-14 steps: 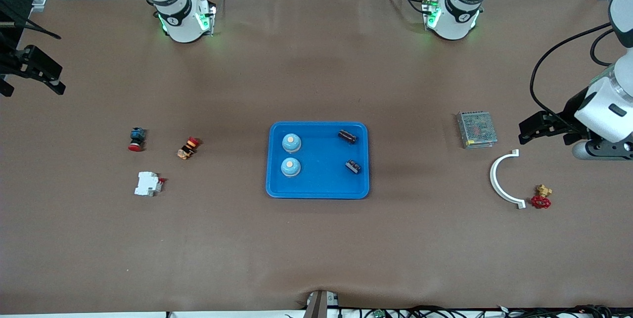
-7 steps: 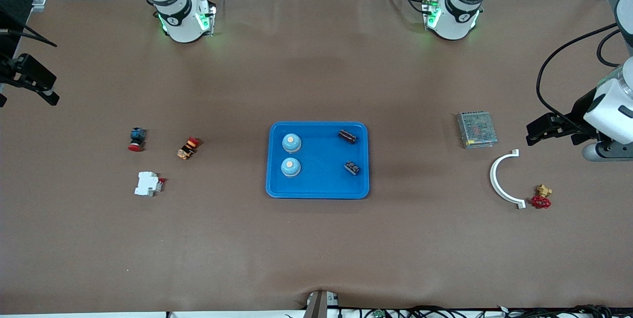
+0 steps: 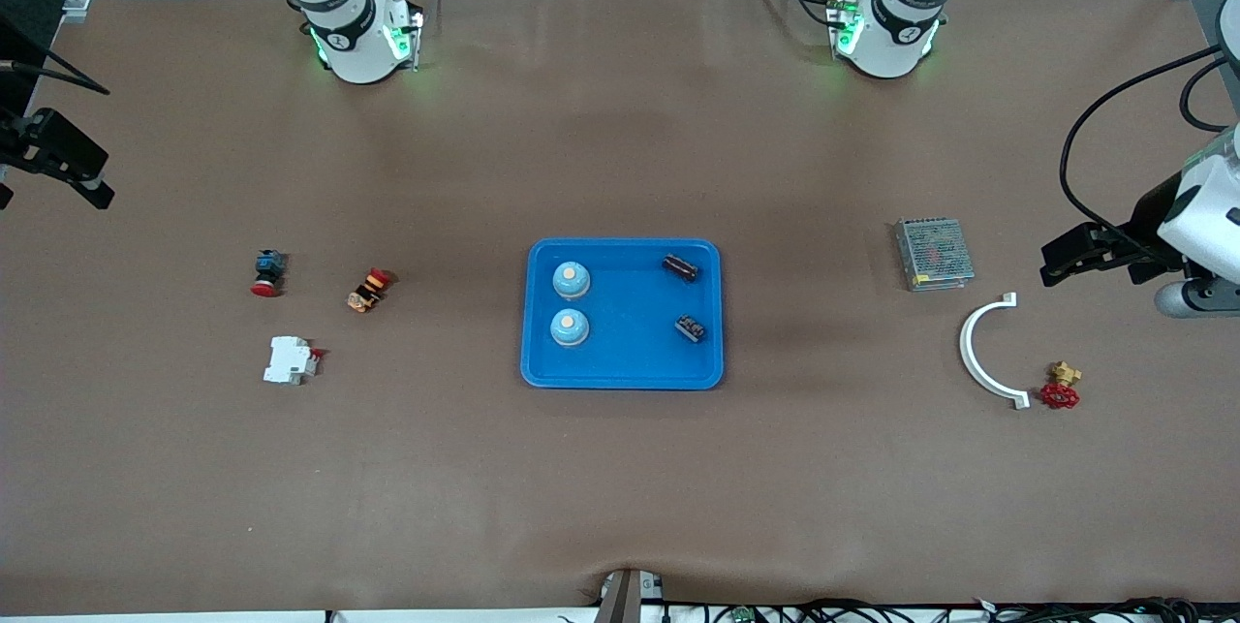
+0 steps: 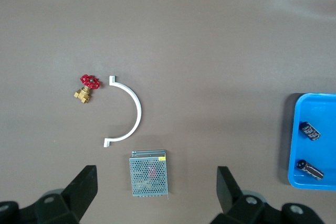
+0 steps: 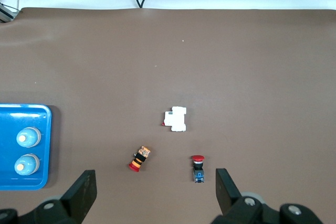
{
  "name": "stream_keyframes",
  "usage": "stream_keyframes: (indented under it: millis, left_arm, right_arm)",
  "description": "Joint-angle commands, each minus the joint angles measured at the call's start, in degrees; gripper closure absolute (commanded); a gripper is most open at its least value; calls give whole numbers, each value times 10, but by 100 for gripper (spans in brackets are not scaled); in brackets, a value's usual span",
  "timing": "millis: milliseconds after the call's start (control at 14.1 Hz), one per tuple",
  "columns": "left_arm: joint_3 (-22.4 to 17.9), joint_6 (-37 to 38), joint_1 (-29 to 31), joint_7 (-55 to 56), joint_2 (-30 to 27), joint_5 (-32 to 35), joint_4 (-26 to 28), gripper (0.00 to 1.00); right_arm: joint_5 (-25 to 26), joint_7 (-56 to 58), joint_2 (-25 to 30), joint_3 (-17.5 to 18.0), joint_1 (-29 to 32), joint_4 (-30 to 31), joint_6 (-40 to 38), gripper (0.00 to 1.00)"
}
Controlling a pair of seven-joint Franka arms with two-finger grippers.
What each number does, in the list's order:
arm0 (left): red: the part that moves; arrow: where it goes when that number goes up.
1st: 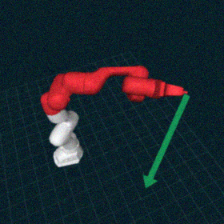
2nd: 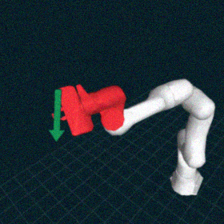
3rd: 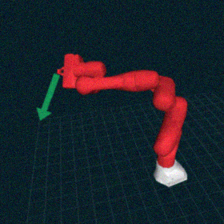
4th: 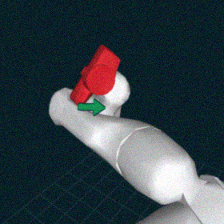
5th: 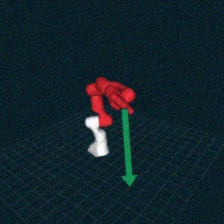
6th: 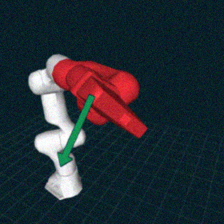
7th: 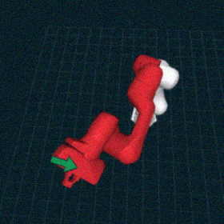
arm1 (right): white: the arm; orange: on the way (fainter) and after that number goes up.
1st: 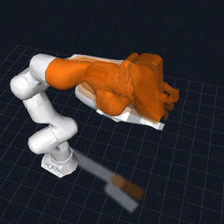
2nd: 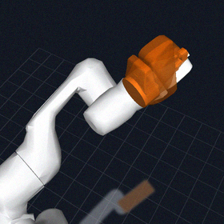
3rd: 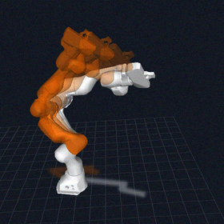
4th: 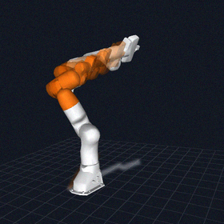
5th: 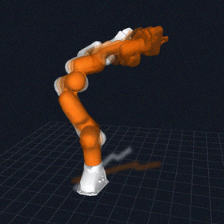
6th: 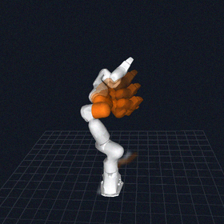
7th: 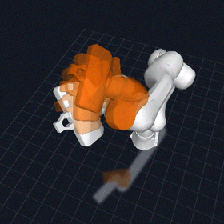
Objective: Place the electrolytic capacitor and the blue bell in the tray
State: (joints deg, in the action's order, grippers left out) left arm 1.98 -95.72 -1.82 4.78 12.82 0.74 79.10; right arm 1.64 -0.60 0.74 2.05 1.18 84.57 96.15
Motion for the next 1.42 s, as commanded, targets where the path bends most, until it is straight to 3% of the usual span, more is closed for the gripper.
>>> stream_keyframes:
  millis: [0, 640, 1351]
  left_arm:
    - [7, 6, 5, -10, -5, -4, -3, 0]
    - [7, 10, 24, -67, -27, -15, -2, 0]
    - [4, 9, 25, -19, -24, -19, -3, 0]
  right_arm:
    - [2, -9, -11, 2, 5, -11, -1, 0]
    - [2, -11, -15, 2, 6, -12, 0, 0]
    - [-1, -19, -16, 2, 15, -18, 6, 0]
